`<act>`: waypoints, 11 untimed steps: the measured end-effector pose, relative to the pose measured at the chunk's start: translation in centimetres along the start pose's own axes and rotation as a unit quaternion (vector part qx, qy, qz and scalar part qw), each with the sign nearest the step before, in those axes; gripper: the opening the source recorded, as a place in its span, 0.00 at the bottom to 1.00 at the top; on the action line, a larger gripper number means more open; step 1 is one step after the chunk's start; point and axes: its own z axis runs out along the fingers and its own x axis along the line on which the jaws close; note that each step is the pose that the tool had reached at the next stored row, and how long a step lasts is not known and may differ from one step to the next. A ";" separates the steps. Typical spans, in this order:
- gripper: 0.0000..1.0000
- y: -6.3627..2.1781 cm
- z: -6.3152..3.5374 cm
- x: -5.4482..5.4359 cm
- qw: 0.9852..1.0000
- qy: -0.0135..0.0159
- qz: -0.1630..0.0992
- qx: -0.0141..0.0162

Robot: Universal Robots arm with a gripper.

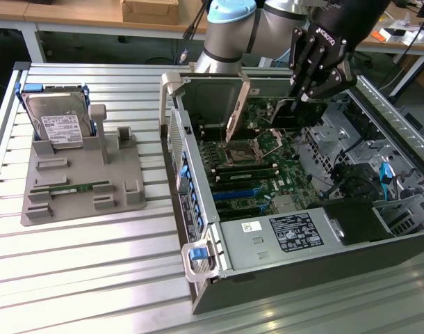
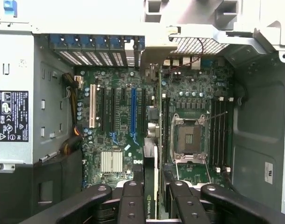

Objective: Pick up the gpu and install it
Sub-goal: 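Insert the gpu into the slot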

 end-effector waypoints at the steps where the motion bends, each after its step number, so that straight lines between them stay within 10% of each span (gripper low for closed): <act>1: 0.26 0.00 0.04 0.0 1.000 0.000 0.000 0.000; 11: 0.26 -0.02 0.45 0.1 1.000 0.000 0.000 0.000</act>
